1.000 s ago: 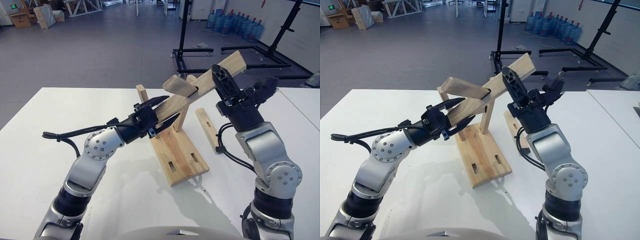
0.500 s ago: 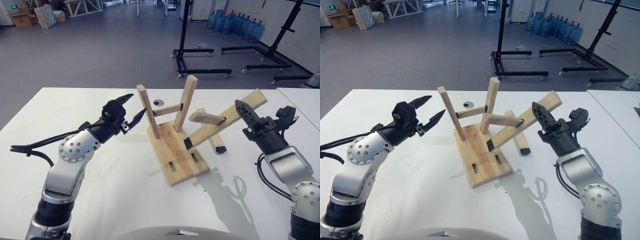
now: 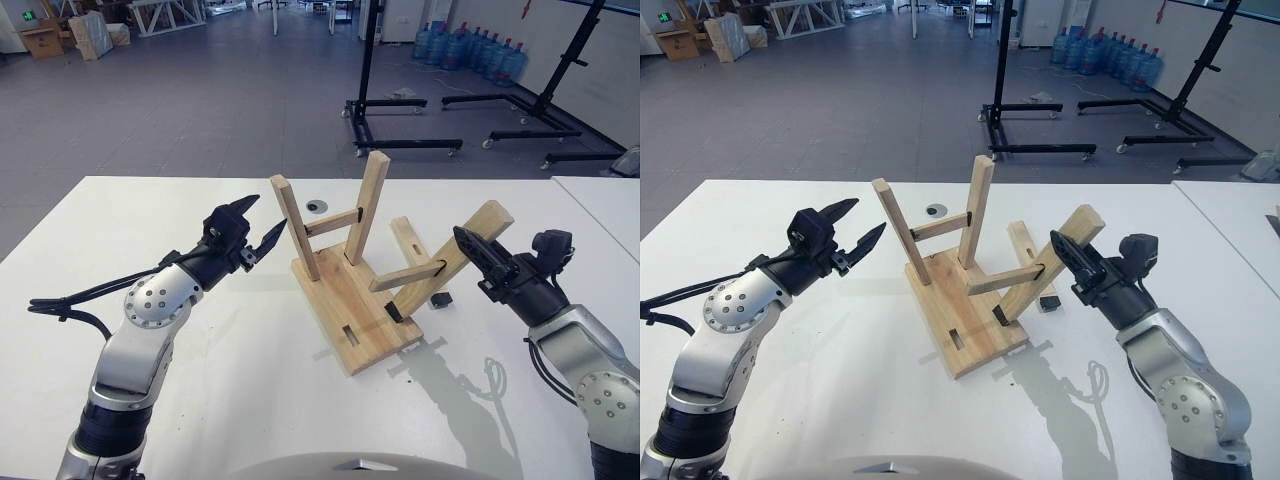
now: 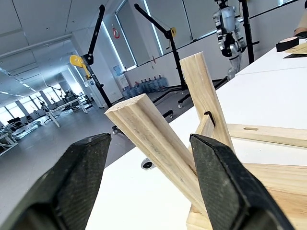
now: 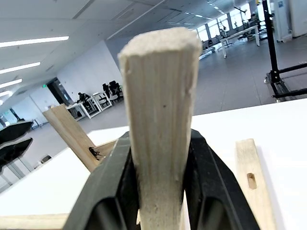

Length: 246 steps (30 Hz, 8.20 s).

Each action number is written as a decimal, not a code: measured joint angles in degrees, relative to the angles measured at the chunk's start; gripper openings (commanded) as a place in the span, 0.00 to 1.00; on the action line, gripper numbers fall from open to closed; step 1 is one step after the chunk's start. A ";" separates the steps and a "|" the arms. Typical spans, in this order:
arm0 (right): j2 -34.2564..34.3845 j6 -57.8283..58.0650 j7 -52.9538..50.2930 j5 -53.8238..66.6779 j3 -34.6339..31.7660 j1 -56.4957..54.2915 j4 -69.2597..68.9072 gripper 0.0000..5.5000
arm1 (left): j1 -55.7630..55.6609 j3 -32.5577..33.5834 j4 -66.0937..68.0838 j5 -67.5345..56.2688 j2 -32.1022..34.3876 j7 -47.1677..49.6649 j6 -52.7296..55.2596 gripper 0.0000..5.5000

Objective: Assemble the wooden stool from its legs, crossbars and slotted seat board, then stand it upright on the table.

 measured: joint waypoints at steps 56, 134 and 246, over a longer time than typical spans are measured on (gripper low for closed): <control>10.81 16.79 -15.48 -19.19 7.99 -34.06 2.85 0.42 | -6.15 -6.20 4.43 7.52 -10.17 9.98 2.29 0.55; 3.67 -24.44 1.28 -46.86 7.30 -28.21 12.22 0.37 | -32.44 31.52 5.85 -35.04 -22.52 17.73 35.87 0.55; -5.61 11.73 28.81 -8.56 10.34 -17.96 3.03 0.39 | -18.25 17.44 18.24 -40.34 -11.26 26.15 23.68 0.18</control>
